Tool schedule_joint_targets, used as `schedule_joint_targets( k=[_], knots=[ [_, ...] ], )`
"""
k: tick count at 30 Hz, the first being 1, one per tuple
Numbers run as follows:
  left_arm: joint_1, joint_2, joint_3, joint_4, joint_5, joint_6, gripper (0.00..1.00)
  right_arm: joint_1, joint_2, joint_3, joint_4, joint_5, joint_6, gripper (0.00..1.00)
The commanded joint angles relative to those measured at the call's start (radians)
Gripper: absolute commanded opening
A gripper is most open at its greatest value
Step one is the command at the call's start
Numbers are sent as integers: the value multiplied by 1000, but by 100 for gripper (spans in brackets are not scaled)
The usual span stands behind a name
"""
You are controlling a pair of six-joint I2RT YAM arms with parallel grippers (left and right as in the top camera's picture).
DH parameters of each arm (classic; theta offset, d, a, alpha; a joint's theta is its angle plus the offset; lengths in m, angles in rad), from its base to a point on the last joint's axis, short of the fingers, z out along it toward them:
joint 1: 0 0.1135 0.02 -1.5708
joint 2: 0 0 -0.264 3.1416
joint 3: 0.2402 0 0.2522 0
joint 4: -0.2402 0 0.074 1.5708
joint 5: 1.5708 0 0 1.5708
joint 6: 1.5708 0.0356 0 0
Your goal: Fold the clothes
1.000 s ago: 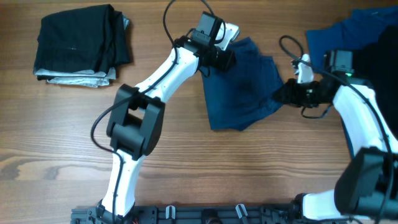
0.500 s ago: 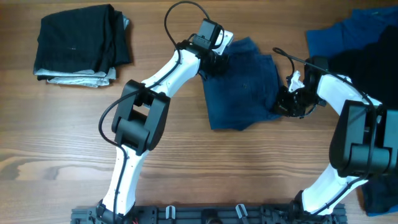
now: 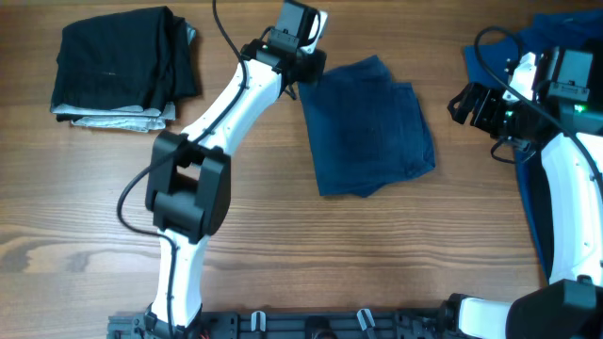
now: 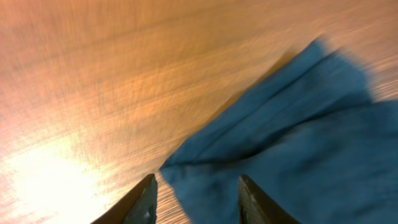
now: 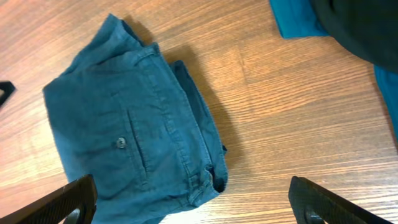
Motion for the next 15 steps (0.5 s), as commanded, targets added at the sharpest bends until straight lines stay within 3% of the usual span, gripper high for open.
schedule_joint_targets(
  k=[1,7,10,12,15],
  knots=[
    [10,84,-6,-40,6,0,37,0,11,-2,-3,39,10,100],
    [10,95,-6,-166,7,-52,32,0,11,-2,-3,39,11,100],
    [9,84,-5,-187,7,-56,22,0,11,-2,-3,39,11,100],
    [8,38,-3,-185,14,-80,5,0,11,-2,-3,39,11,100],
    [-2,-35,-3,-170,25,-85,4,0,11,-2,-3,39,10,100]
  ],
)
